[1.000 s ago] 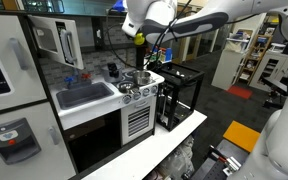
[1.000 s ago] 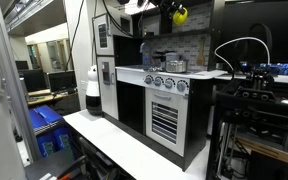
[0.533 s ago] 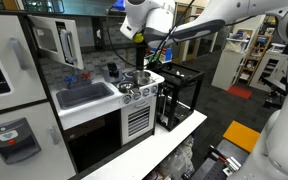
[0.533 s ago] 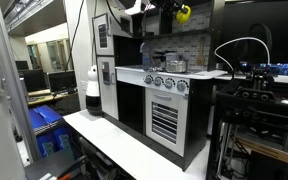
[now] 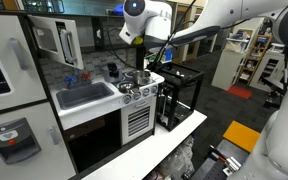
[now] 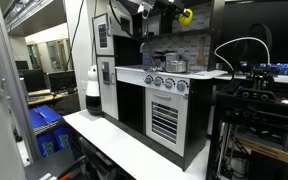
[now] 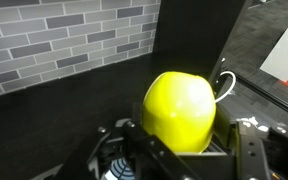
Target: Remove the yellow object from the silver pot and put it on the right cupboard
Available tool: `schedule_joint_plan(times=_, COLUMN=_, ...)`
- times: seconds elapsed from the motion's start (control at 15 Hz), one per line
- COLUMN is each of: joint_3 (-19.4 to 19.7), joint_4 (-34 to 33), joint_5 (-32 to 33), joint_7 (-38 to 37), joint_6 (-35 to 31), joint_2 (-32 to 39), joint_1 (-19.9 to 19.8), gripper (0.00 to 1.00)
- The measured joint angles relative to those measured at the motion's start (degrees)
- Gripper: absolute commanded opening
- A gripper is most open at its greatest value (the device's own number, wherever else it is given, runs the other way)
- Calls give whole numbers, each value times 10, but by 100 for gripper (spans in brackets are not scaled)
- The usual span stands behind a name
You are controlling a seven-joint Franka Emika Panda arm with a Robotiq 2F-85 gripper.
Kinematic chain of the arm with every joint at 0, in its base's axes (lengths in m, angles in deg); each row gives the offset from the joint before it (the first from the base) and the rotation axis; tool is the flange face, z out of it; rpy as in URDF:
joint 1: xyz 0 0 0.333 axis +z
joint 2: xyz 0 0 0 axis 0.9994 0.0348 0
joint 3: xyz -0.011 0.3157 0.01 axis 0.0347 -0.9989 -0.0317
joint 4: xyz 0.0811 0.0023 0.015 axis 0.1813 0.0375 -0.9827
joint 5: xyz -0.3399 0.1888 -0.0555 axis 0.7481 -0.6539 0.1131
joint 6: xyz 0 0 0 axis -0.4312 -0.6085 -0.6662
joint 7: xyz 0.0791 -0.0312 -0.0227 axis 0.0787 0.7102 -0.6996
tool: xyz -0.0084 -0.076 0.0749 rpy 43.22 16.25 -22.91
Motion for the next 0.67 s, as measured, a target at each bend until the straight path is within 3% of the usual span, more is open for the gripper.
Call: schedule_joint_plan(times=0.67, joint_3=12, joint_4=4, joint_5=40, joint_7=-5, joint_6=-48, joint_2=13, joint_1=-10, gripper=43)
